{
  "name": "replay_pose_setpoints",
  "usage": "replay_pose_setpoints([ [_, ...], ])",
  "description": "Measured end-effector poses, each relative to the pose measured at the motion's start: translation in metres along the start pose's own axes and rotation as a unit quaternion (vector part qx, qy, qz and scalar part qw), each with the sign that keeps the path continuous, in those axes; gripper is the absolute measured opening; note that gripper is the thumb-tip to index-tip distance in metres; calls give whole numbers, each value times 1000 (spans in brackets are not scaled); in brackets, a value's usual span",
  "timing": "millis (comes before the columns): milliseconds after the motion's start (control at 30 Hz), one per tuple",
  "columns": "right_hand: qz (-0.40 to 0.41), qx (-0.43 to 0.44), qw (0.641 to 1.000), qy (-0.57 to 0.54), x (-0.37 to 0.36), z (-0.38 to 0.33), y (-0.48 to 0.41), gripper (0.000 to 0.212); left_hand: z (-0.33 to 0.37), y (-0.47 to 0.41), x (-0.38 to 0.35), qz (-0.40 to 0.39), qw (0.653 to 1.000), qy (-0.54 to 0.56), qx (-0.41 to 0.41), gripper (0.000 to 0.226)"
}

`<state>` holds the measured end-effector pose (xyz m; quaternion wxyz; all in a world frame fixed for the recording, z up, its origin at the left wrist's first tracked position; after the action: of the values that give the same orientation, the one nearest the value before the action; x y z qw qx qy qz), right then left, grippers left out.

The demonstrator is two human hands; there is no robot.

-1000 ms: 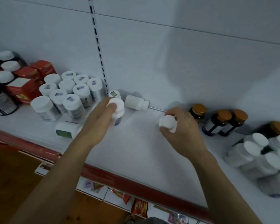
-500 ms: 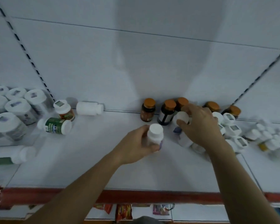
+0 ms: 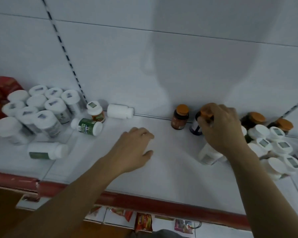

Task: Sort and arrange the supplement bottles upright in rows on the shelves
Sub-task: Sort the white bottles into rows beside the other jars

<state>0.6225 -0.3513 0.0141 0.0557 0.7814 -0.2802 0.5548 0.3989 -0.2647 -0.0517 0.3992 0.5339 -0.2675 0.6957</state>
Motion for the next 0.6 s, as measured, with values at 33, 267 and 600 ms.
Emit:
replay_pose_setpoints([
  [33,1,20,1000,4,-7,-14,-3,29,-25,13,13,20,999,-14,29,50],
  [267,-90,153,983,-48,-82,-135,-25,28,-146,98,70,66,974,-74,206,43],
  [600,-185,281,939,-72,-189,-276,0,34,-210,159,31,-13,975,-9,222,60],
])
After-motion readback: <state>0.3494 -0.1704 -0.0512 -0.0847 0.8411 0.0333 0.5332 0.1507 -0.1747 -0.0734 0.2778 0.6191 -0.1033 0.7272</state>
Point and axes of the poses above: each hand's wrist, its own y-axis away from the middle knuckle, its own x-axis out of the back of the hand, z = x × y, the point moved 8 cm from there along -y, towards the middle knuckle, and after that the axes turned 5 degrees about -z, right-handed, at the moved point
